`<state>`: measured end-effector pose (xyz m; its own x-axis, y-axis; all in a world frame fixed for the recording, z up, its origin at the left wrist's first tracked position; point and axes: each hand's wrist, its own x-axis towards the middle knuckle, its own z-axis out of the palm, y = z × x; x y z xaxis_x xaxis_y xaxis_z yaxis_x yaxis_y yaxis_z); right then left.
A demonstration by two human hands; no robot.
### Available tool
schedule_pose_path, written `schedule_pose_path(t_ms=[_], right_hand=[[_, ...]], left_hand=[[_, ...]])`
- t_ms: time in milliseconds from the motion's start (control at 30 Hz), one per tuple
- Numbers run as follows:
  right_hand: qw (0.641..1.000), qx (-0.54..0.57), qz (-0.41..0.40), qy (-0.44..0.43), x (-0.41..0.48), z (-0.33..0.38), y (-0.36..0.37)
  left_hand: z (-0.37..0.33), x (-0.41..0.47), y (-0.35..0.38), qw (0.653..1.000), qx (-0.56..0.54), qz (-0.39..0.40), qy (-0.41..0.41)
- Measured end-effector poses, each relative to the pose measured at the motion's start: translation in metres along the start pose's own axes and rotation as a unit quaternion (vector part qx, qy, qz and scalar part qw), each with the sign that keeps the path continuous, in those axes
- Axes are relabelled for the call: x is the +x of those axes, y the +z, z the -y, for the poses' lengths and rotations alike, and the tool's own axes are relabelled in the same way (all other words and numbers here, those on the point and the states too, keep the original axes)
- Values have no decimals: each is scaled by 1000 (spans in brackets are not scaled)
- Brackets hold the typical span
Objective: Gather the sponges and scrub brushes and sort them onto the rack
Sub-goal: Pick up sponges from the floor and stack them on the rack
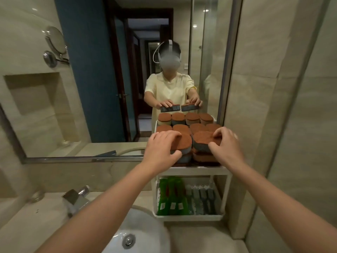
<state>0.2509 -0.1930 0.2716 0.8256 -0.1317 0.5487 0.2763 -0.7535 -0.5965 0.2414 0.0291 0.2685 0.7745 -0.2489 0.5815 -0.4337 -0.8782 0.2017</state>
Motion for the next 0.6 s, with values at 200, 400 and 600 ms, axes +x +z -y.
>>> schedule_pose_path(t_ms=[200, 400, 600], right_hand=[[999, -20, 36, 9, 11, -24, 12], [998, 37, -5, -53, 5, -32, 26], [994, 17, -24, -103, 2, -23, 25]], left_hand=[[-2, 21, 27, 1000, 7, 4, 8], [-1, 17, 36, 999, 44, -28, 9], [-6, 10, 35, 998, 54, -40, 11]])
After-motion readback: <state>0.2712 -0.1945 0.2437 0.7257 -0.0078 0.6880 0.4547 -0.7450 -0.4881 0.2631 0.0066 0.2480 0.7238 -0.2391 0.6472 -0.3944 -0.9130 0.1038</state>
